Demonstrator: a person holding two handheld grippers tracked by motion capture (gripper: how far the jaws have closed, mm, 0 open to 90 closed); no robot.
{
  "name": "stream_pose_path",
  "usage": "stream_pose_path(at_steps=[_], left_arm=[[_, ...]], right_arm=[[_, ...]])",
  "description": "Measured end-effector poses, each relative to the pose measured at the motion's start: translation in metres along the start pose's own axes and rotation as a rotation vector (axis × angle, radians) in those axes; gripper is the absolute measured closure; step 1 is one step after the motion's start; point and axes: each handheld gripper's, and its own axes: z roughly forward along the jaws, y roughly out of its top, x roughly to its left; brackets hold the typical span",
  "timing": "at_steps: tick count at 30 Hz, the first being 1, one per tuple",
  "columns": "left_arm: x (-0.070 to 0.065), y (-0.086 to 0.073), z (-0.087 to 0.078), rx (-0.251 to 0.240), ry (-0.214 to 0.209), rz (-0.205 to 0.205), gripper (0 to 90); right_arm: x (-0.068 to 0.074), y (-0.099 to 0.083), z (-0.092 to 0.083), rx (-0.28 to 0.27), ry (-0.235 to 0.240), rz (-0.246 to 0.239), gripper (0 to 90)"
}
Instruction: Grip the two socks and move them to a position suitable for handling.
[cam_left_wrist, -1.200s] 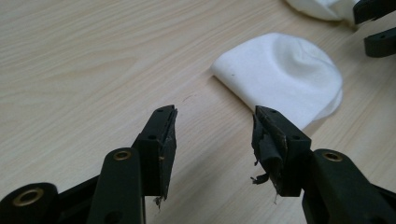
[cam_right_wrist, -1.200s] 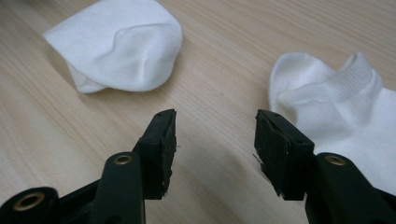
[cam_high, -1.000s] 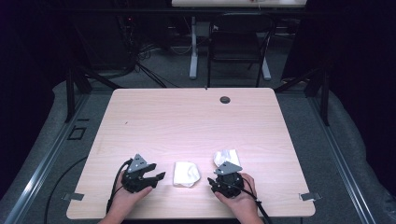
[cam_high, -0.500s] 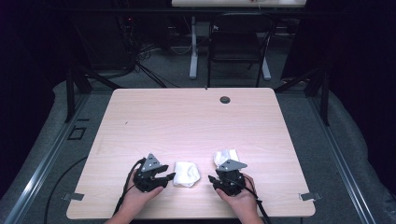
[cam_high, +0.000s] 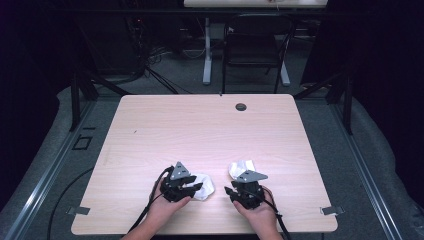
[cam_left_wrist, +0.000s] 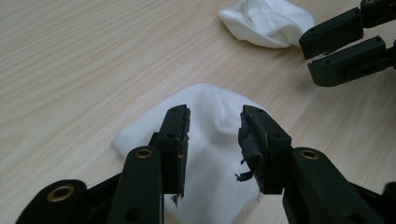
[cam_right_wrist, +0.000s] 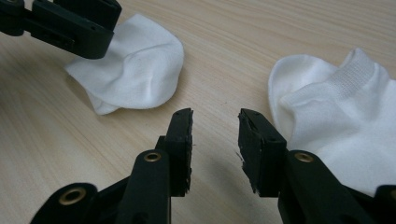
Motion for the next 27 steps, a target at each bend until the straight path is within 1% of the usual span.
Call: stream_pose_path(at_steps=[2,3,6,13,14,15,16,17,18,20,23,24,27], left_arm=[[-0.003,0.002,0.004,-0.002,0.0,0.003,61.6],[-0.004,0.003,0.005,0.006,-0.003,0.013,61.8],[-0.006,0.005,0.008,0.013,-0.003,0.021,62.6],[-0.006,0.006,0.016,0.023,0.002,0.013,65.0],[-0.007,0.006,0.017,0.02,0.005,0.013,65.9],[-0.007,0.005,0.02,0.031,0.006,0.018,67.2],[-0.007,0.005,0.02,0.031,0.006,0.018,69.4],[-0.007,0.005,0.021,0.041,0.008,0.023,69.4],[-0.007,0.003,0.023,0.05,0.005,0.023,74.0],[-0.007,0.002,0.024,0.059,0.004,0.026,75.7],[-0.006,0.0,0.026,0.067,-0.004,0.021,81.1],[-0.005,0.0,0.025,0.061,-0.003,0.022,83.9],[-0.005,0.001,0.023,0.04,-0.014,0.0,85.0]], right_arm=[[0.0,0.0,0.0,-0.003,0.002,0.005,65.2],[0.0,0.0,0.0,-0.005,0.001,0.007,65.2],[-0.002,0.0,-0.001,-0.004,0.006,0.011,64.9],[-0.003,0.0,-0.001,-0.004,0.016,0.017,64.8],[-0.003,0.0,-0.001,-0.005,0.016,0.016,64.8],[-0.003,0.0,-0.001,-0.008,0.015,0.02,64.8],[-0.004,0.0,-0.001,-0.005,0.016,0.017,64.8],[-0.004,0.0,-0.001,-0.005,0.016,0.017,64.8],[-0.004,-0.001,-0.001,-0.01,0.015,0.027,64.5],[-0.004,-0.001,-0.001,-0.01,0.016,0.027,64.4],[-0.004,-0.001,-0.001,-0.017,0.019,0.031,64.3],[-0.004,-0.001,-0.001,-0.017,0.014,0.028,64.3],[-0.004,-0.001,-0.002,-0.019,0.015,0.028,64.3]])
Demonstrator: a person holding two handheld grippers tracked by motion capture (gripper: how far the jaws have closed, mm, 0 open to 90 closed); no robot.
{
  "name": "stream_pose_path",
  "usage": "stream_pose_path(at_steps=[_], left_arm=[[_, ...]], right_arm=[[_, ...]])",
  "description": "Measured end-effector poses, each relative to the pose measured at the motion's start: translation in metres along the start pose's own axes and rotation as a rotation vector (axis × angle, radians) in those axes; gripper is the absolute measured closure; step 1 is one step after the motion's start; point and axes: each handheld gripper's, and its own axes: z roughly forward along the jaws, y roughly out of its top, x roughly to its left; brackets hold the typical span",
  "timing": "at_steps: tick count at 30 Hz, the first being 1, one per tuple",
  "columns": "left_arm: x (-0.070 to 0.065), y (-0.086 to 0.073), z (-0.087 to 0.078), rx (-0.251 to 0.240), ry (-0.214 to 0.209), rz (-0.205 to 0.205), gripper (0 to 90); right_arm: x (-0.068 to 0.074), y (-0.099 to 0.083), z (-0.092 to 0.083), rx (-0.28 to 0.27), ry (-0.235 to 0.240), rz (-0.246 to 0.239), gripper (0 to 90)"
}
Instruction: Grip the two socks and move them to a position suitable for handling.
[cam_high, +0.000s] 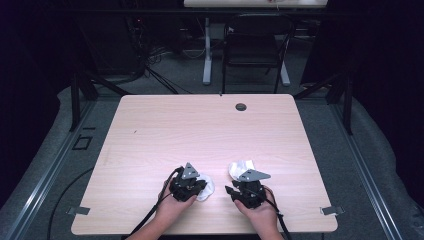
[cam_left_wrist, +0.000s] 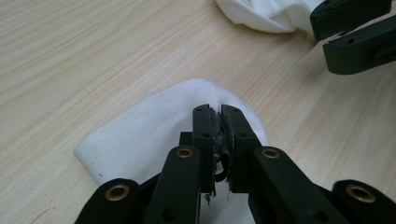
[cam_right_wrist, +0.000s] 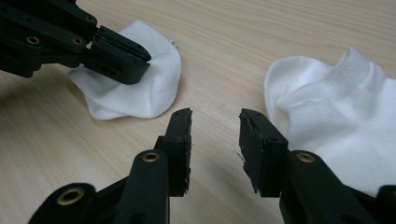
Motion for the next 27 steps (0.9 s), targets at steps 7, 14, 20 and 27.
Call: stream_pose_path(at_steps=[7,14,20,27], left_arm=[[0.003,0.005,-0.014,-0.051,-0.034,-0.028,86.3],[0.009,0.007,-0.027,-0.091,-0.082,-0.073,86.8],[0.012,0.008,-0.037,-0.11,-0.079,-0.065,86.8],[0.015,0.008,-0.041,-0.116,-0.079,-0.065,86.9]], right_arm=[[0.001,0.001,-0.001,-0.018,-0.004,-0.001,66.1],[0.009,0.005,-0.001,-0.018,0.025,-0.046,80.0],[0.023,0.017,0.016,0.029,0.077,-0.085,90.0],[0.037,0.026,0.042,0.061,0.095,-0.123,90.0]])
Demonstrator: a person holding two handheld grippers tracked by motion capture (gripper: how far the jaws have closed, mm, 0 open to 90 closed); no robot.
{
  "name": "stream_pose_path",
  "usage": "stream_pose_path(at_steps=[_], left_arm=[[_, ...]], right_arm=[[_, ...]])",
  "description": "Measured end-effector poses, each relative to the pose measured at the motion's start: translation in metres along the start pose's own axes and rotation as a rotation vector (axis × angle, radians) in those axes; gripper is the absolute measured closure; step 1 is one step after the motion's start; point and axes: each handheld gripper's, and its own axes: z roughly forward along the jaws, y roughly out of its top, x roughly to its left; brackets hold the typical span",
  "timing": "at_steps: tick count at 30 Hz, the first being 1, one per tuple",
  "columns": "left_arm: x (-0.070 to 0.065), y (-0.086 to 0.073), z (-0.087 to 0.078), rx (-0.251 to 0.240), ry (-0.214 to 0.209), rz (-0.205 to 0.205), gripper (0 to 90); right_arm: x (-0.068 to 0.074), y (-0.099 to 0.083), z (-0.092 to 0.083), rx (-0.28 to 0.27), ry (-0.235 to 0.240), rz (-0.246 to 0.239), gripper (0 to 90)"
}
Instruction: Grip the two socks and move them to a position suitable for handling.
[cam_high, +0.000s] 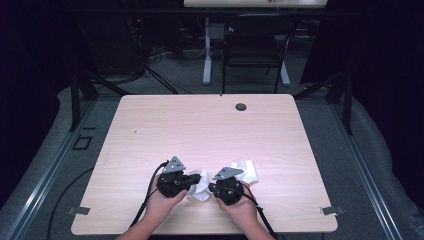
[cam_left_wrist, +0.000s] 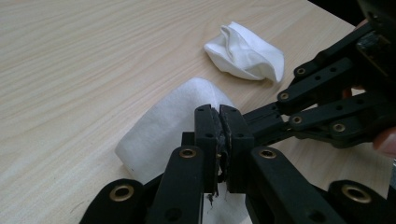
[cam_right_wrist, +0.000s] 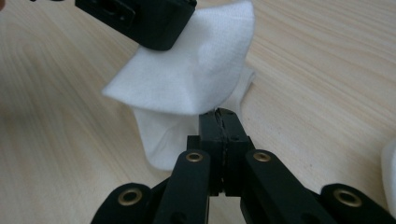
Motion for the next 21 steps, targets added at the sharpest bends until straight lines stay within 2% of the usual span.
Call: stream_pose_path(at_steps=[4,6,10,17,21], left_arm=[[0.001,0.0,-0.002,-0.003,0.002,0.004,86.8],[0.002,-0.001,-0.005,-0.001,0.004,0.003,86.7],[0.007,-0.004,-0.011,0.001,0.023,0.01,86.5],[0.025,-0.019,-0.027,0.027,0.071,-0.018,85.5],[0.036,-0.028,-0.032,0.053,0.095,-0.045,83.6]], right_arm=[[0.0,0.002,0.008,0.003,-0.007,-0.01,90.0],[-0.002,-0.001,0.014,0.036,-0.016,-0.011,90.0],[-0.003,-0.003,0.013,0.048,-0.015,-0.012,90.0],[-0.003,-0.008,0.006,0.062,-0.019,-0.023,90.0],[-0.005,-0.009,0.004,0.064,-0.012,-0.01,90.0]])
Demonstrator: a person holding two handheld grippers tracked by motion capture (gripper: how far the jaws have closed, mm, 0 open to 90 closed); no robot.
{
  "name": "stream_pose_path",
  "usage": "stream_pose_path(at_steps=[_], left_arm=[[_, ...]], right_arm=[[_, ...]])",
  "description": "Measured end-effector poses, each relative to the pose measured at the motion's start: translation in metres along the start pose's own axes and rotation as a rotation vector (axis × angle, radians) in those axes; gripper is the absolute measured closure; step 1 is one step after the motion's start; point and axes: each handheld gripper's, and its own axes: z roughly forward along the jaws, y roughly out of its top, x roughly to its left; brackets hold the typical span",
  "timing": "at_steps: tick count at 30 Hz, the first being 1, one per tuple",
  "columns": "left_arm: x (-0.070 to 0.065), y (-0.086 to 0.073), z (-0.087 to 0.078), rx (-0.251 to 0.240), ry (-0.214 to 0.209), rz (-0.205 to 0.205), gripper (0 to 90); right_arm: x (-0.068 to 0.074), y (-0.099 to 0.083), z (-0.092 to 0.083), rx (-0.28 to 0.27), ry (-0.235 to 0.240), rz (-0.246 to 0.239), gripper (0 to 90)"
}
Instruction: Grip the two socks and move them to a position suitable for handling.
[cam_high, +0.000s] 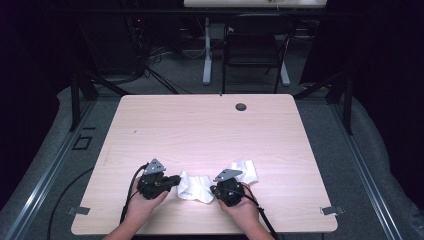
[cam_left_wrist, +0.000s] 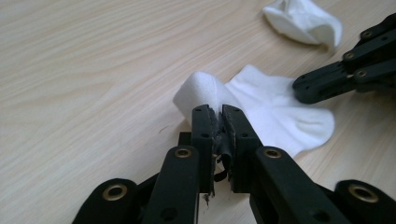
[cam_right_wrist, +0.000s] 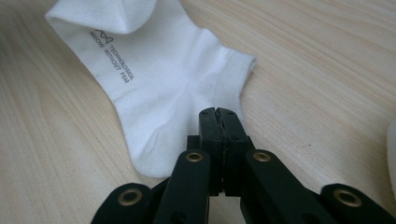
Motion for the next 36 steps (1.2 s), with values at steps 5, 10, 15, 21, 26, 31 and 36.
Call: stream_pose_path(at_steps=[5,10,15,21,26,31,36], left_arm=[[0.01,-0.008,-0.007,0.0,0.046,-0.011,80.8],[0.009,0.001,-0.023,-0.075,0.05,-0.011,77.1],[-0.003,-0.001,-0.014,-0.038,0.051,0.049,75.5],[-0.002,-0.011,-0.002,0.051,0.088,0.094,74.3],[0.007,-0.017,0.002,0.098,0.101,0.098,72.3],[0.012,-0.024,0.004,0.114,0.066,0.108,69.7],[0.011,-0.027,0.007,0.116,0.065,0.135,69.9]], right_arm=[[0.001,0.0,0.0,-0.007,-0.004,0.004,90.0],[0.001,0.0,0.0,-0.004,-0.007,-0.003,90.0],[0.001,0.0,0.0,0.001,-0.011,-0.007,90.0],[0.001,-0.001,0.0,-0.004,-0.011,-0.005,90.0],[-0.002,-0.001,-0.002,0.003,-0.01,-0.001,90.0],[-0.004,-0.002,-0.003,-0.002,-0.008,0.013,90.0],[-0.006,-0.003,-0.004,0.005,-0.007,0.013,90.0]])
